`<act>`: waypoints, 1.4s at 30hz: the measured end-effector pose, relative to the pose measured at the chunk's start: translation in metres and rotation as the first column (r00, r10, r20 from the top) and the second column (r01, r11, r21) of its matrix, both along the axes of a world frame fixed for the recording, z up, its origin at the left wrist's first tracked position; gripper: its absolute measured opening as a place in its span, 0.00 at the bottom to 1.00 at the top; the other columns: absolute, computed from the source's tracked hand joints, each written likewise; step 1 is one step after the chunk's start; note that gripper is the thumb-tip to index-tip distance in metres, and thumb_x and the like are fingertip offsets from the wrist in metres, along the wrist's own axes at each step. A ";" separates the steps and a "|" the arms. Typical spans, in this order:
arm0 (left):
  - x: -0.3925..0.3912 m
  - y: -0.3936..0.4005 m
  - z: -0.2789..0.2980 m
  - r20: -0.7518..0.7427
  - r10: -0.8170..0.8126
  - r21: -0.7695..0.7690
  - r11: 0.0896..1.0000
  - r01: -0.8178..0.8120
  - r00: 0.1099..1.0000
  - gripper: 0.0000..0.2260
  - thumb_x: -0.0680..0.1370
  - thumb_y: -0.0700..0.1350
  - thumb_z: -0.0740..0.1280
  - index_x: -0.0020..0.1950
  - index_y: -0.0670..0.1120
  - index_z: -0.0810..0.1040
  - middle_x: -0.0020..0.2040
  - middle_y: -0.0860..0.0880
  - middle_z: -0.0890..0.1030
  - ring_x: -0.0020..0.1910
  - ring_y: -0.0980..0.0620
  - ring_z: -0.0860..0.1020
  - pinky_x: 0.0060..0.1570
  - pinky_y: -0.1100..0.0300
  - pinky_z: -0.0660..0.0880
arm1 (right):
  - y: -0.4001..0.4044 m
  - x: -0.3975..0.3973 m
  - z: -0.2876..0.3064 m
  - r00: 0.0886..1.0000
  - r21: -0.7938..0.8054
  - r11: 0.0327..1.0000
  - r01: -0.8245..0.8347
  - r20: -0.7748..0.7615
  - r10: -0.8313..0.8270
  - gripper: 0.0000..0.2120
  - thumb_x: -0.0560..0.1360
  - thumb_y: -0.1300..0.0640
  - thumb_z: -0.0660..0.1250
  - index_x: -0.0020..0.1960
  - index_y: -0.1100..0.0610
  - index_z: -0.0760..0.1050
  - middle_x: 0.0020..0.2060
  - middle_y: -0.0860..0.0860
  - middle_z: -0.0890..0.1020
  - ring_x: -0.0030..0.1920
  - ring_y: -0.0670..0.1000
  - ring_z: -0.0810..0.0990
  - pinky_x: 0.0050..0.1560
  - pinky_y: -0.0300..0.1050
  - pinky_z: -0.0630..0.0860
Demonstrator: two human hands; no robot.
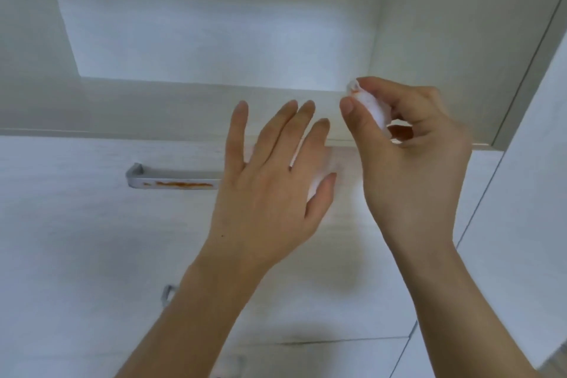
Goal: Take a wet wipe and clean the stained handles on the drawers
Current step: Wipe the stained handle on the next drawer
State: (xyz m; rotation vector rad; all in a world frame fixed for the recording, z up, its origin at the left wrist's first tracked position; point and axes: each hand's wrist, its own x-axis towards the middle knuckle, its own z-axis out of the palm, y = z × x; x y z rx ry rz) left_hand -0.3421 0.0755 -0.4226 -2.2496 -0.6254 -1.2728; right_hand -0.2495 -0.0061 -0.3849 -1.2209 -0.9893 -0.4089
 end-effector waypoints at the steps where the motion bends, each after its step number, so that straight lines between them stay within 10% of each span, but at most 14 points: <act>1: -0.015 0.007 -0.001 0.041 -0.002 0.027 1.000 0.001 0.999 0.21 0.80 0.54 0.57 0.67 0.42 0.74 0.68 0.43 0.73 0.70 0.46 0.68 0.71 0.41 0.48 | 0.003 -0.006 -0.004 1.000 0.004 1.000 -0.008 -0.003 0.008 0.07 0.73 0.55 0.70 0.51 0.48 0.80 0.46 0.45 0.79 0.45 0.35 0.77 0.44 0.26 0.70; 18: -0.123 0.106 -0.047 0.127 0.083 -0.084 0.994 -0.073 0.988 0.44 0.73 0.71 0.55 0.78 0.43 0.50 0.78 0.43 0.51 0.77 0.44 0.44 0.72 0.45 0.38 | 0.057 -0.083 -0.074 0.996 0.020 0.997 -0.077 -0.045 0.077 0.09 0.74 0.58 0.69 0.53 0.49 0.80 0.47 0.41 0.80 0.48 0.36 0.78 0.49 0.25 0.70; 24: -0.104 0.110 -0.051 0.227 0.109 -0.057 0.994 -0.098 0.968 0.47 0.72 0.74 0.54 0.78 0.43 0.48 0.77 0.39 0.50 0.75 0.37 0.46 0.70 0.40 0.38 | 0.065 -0.092 -0.085 0.996 0.055 0.997 0.056 0.067 -0.059 0.11 0.75 0.61 0.67 0.57 0.54 0.79 0.48 0.44 0.77 0.48 0.39 0.77 0.50 0.24 0.69; 35: -0.101 0.112 -0.051 0.241 0.142 -0.001 0.989 -0.146 0.960 0.47 0.72 0.74 0.55 0.77 0.41 0.50 0.76 0.37 0.53 0.74 0.35 0.49 0.70 0.38 0.41 | 0.074 -0.088 -0.079 0.975 0.109 0.992 -0.063 -0.206 0.085 0.07 0.77 0.58 0.65 0.51 0.50 0.81 0.47 0.41 0.81 0.50 0.34 0.78 0.50 0.24 0.69; 42: -0.115 0.114 -0.054 0.209 0.113 -0.044 0.993 -0.106 0.971 0.45 0.72 0.73 0.56 0.78 0.45 0.48 0.76 0.37 0.50 0.74 0.37 0.44 0.72 0.45 0.38 | 0.067 -0.094 -0.084 0.999 0.239 0.971 0.021 -0.033 -0.013 0.08 0.75 0.58 0.67 0.53 0.51 0.78 0.47 0.45 0.79 0.48 0.38 0.78 0.50 0.30 0.72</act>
